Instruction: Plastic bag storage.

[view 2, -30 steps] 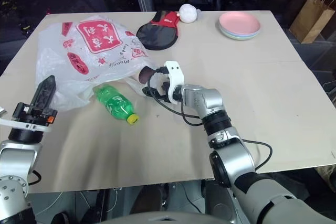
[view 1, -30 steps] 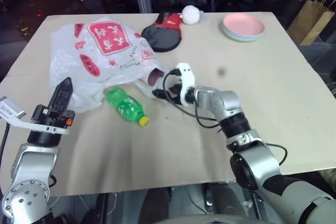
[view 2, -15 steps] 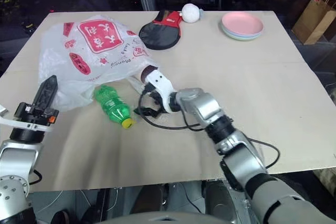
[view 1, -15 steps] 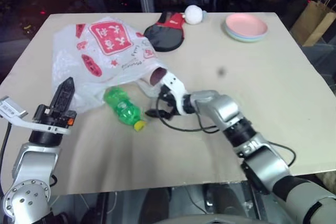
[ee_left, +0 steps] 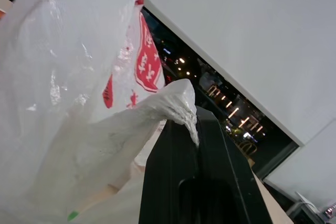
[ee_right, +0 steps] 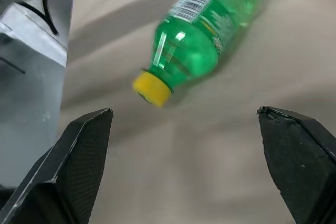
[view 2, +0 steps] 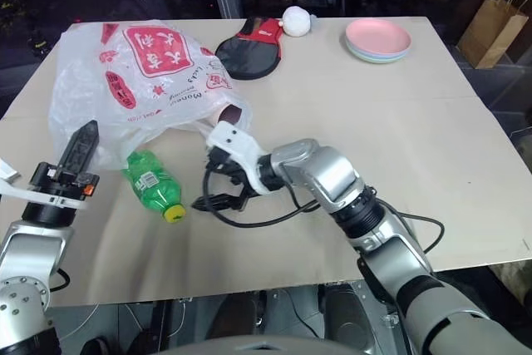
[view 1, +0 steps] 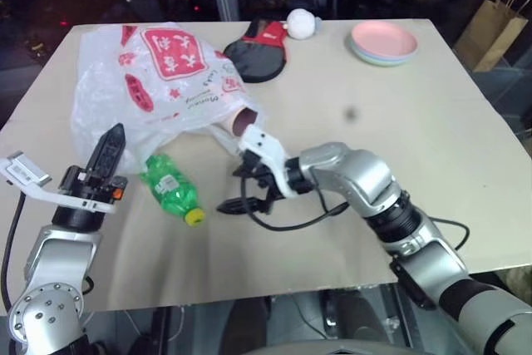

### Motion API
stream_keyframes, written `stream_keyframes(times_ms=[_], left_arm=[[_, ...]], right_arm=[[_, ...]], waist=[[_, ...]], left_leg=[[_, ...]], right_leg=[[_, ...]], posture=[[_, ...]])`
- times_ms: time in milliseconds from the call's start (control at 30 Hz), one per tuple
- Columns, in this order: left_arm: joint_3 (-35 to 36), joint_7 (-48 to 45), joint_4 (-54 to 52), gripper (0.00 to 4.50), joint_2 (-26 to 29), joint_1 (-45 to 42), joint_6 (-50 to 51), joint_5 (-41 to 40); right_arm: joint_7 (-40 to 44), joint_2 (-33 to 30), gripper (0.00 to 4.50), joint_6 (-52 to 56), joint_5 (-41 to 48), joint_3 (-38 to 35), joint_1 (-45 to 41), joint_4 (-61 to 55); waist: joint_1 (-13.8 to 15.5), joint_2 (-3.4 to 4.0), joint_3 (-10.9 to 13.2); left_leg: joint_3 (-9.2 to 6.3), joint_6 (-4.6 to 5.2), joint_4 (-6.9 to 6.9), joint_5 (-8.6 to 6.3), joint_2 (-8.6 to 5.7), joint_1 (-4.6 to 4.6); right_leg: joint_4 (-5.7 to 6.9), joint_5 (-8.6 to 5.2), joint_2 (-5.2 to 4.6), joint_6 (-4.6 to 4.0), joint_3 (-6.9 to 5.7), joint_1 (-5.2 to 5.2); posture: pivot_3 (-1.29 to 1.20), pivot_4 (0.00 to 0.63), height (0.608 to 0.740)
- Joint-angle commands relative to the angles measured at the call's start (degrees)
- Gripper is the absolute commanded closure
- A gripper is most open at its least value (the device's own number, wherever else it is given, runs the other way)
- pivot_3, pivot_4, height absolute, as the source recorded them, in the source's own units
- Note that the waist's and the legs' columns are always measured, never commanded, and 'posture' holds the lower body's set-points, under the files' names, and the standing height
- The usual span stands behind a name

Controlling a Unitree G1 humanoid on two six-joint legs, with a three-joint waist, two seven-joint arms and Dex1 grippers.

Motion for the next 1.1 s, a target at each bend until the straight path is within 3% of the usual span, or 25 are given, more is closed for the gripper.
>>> stream_keyframes(times_ms=[33,167,500,767,1100], left_arm=[[0.33,-1.18,-0.76,4.5,0.36,0.0,0.13,0.13],[0.39,-1.38,-0.91,4.5,0.27,0.32,0.3,0.0],[3.03,0.98,-0.63,4.5,3.1,-3.71,0.48,-2.03],[3.92,0.9,-1.26,4.5,3.58,-2.05,1.34,-2.49],[5.19,0.49,-1.94,4.5,3.68,0.98,1.79,-2.37]], right_arm=[[-0.93,0.55,0.03,-0.35,-0.29,-0.1,-0.37,0.21],[-4.05,4.17,0.03,2.36,2.09,-4.24,0.51,1.98],[-8.58,11.27,0.03,8.44,3.12,-5.72,0.74,7.29],[-13.32,15.11,0.03,3.68,-1.83,1.37,0.13,13.79],[-13.89,19.68,0.03,2.01,2.04,2.68,0.67,14.74]], waist=[[0.02,0.0,0.0],[0.06,-0.01,-0.01],[0.12,-0.02,-0.01],[-0.19,-0.04,-0.04],[-0.15,-0.02,-0.04]], left_leg=[[0.01,0.0,0.0,0.0,0.0,0.0],[0.04,0.0,0.02,0.0,-0.01,-0.03],[-0.02,0.0,-0.01,0.0,0.0,-0.02],[0.04,0.0,-0.06,0.0,-0.01,0.04],[0.08,-0.03,-0.15,0.02,0.06,0.74]], right_leg=[[0.0,0.0,0.0,0.0,0.0,0.0],[-0.03,0.01,-0.03,0.01,0.02,0.0],[-0.01,0.0,-0.01,0.0,-0.02,0.0],[-0.02,0.0,-0.02,0.0,0.03,0.0],[-0.01,-0.08,0.07,-0.27,0.11,0.55]], posture=[[0.0,0.15,0.74],[0.0,0.15,0.74],[0.0,0.15,0.74],[0.0,0.15,0.74],[0.0,0.15,0.74]])
